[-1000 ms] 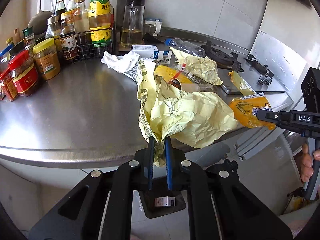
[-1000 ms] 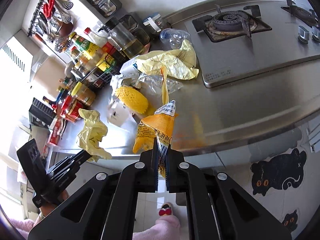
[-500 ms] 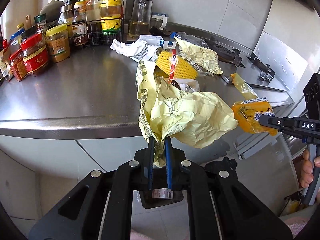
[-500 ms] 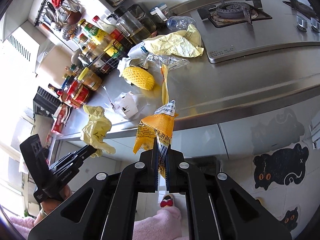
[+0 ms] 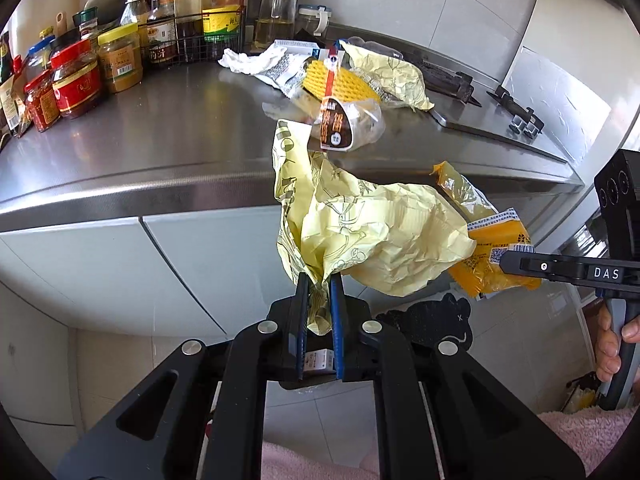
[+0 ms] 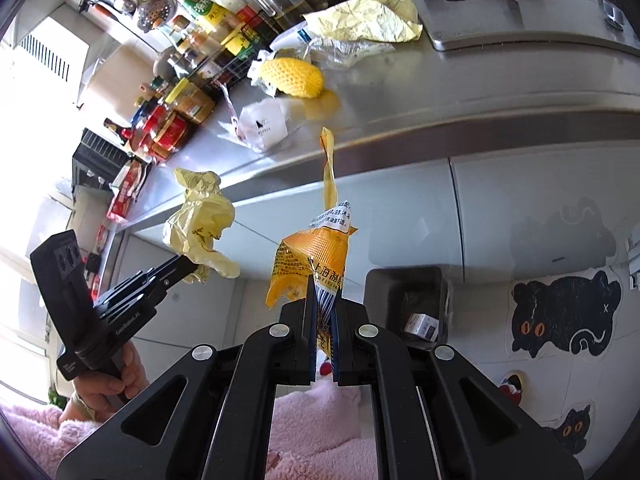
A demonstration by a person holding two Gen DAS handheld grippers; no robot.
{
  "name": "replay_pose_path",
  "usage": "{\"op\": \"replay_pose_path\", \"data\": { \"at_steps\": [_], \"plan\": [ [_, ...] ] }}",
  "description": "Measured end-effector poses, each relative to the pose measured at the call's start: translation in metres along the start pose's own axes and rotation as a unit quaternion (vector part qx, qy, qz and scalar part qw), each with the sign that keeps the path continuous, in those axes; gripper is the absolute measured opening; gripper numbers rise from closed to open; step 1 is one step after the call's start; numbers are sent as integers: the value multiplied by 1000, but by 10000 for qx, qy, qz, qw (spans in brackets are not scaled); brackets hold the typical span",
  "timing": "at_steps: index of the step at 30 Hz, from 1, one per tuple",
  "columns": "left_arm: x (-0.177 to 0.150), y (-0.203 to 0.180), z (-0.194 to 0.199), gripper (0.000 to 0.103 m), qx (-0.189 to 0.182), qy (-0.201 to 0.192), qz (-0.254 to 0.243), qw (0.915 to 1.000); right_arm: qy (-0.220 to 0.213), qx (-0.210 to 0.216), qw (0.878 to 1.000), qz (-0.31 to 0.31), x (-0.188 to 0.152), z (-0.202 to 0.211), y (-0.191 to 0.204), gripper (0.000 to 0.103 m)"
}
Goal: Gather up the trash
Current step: 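Lower the paper and snack bag over the bin and open both grippers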
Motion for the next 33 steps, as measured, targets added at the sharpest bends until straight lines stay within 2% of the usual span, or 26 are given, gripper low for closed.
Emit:
{"op": "replay_pose_path", "data": {
  "at_steps": [9,16,25,33],
  "plan": [
    [-63,10,-31,9,83,821,308,9961,821,-319,9949,-498,-45,-59,-38,7],
    [-118,17,-86,9,54,1483,640,9869,1223,-728,9882,-558,-72,-129,-66,7],
    [-195,26,-168,9,74,2262,624,9721,1614,-1149,9752,-981,-108,-209,-113,7],
    [-233,28,-206,9,108,2580,595,9642,1789,-1414,9638,-1379,-133,-250,-141,7]
  ]
}}
Point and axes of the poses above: each gripper's, at about its wrist camera, not at the fingertips, and z roughly against the way its jaws point, y to its left, x to its top, the point moved 5 cm from there along -z, roughly the way its jaws point, and after that the axes turned 15 degrees about -y, right-handed, at the moved point
